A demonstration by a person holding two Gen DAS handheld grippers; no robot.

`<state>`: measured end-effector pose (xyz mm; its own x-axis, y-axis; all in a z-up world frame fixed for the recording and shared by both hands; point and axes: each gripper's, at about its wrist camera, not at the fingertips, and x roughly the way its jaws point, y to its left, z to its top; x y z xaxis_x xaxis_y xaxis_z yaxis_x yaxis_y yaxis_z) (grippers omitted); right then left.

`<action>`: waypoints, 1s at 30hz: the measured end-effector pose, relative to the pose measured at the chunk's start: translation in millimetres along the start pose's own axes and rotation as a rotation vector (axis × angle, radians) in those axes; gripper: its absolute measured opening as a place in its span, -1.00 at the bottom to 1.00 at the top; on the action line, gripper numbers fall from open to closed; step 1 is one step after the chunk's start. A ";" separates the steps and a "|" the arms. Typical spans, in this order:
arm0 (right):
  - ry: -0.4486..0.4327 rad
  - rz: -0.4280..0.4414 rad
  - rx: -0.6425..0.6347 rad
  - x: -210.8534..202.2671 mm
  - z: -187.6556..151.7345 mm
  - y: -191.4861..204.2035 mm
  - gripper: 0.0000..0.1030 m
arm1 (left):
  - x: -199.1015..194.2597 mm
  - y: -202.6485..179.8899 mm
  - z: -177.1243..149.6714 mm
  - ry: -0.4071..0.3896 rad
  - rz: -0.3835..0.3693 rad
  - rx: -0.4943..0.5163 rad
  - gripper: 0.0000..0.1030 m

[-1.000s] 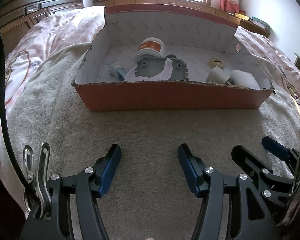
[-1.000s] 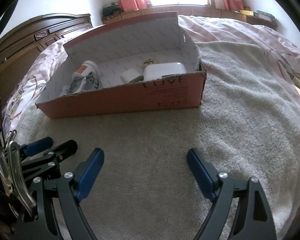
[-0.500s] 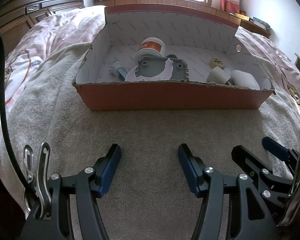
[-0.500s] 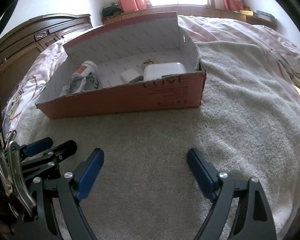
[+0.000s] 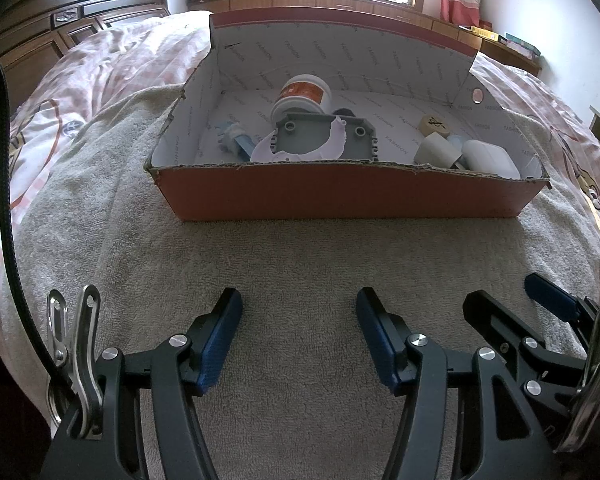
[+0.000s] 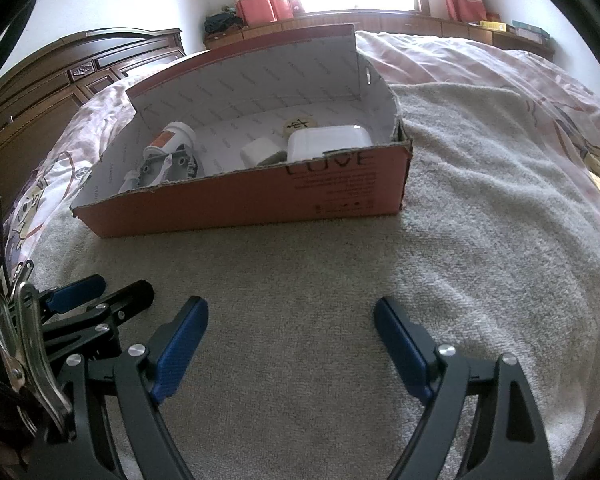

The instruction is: Organize rigid objects

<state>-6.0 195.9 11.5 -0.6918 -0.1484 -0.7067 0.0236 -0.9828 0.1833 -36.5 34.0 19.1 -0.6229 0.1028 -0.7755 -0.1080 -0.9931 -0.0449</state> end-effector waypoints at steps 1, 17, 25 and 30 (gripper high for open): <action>0.000 0.000 0.000 0.0 -0.1 0.0 0.72 | -0.1 0.0 0.0 0.000 0.000 0.000 0.19; -0.001 -0.001 -0.001 -0.4 -0.2 0.3 0.72 | -0.4 0.5 -0.1 0.000 0.000 0.000 0.19; -0.002 -0.003 -0.004 -0.5 0.3 0.3 0.72 | -0.3 0.9 -0.1 -0.002 0.002 -0.003 0.19; -0.002 -0.003 -0.004 -0.3 0.8 0.4 0.73 | -0.9 2.1 -2.0 -0.005 0.003 -0.006 0.19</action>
<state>-6.4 195.6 12.3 -0.6934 -0.1454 -0.7057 0.0245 -0.9836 0.1785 -34.6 31.7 18.4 -0.6268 0.1006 -0.7726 -0.1021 -0.9937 -0.0465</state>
